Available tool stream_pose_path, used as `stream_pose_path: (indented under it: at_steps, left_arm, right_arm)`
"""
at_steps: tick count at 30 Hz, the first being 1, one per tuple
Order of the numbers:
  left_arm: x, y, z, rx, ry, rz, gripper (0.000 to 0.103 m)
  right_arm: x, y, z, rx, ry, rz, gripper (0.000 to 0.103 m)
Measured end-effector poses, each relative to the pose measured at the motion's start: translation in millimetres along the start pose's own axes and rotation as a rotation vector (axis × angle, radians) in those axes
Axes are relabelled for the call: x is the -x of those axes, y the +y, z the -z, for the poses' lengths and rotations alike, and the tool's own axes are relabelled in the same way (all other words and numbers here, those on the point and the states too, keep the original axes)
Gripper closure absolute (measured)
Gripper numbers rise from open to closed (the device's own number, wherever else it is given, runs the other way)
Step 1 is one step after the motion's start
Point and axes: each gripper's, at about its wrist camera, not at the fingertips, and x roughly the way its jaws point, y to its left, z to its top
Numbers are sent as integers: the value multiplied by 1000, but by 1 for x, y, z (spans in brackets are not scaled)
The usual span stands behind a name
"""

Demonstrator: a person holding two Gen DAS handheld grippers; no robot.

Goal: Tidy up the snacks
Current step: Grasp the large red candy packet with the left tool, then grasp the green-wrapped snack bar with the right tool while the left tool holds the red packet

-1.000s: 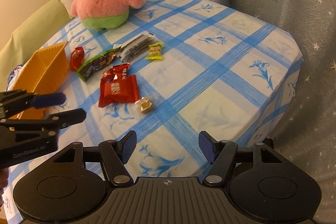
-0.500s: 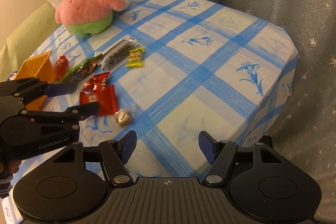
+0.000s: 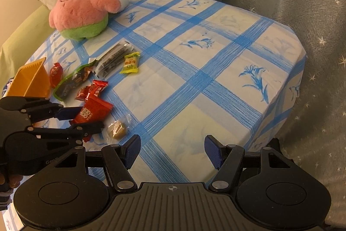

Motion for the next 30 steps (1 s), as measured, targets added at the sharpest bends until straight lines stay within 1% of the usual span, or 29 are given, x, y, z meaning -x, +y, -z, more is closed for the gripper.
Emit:
stream_pose_path:
  at_steps: [2,3,7,10,14,17,19,24,26,27,28,30]
  left_arm:
    - [-2,-1,-1,1,4,7,73]
    - [-2,-1,-1,5,-1,11,80]
    - [7,1,3,38,-24,11,80]
    - [21,10,8,88,-47,0,80]
    - [39,29,18,176,-60,-52,80]
    - [50,44,26,238,-64,-105,80]
    - [55,53,30,274,-63,-139,80]
    - [58,71,41,353,-46,-189,80]
    - [58,77,43,384,-37,-200,80]
    - [57,79,44,396,-32,-206,80]
    - [57,81,45,407,-27,-214,80]
    - [55,85,46,431,-20,-223,80]
  right_arm:
    - [0,1,0,3,0,-1,38]
    - [0,1,0,4,1,-1,38]
    - [-1,4,-1,6,2,-7,38]
    - [-2,9,-4,21,-8,-20,38]
    - [-6,24,-11,64,-16,-58,38]
    - [-14,39,-16,110,-12,-86,38]
    - [-20,49,-21,133,-11,-111,38]
    - [-34,77,-37,187,-21,-186,38]
    - [-38,91,-44,220,-31,-212,45]
    - [-41,97,-47,235,-30,-226,52]
    - [-45,104,-51,244,-26,-237,55]
    - [-50,115,-57,251,-24,-262,58]
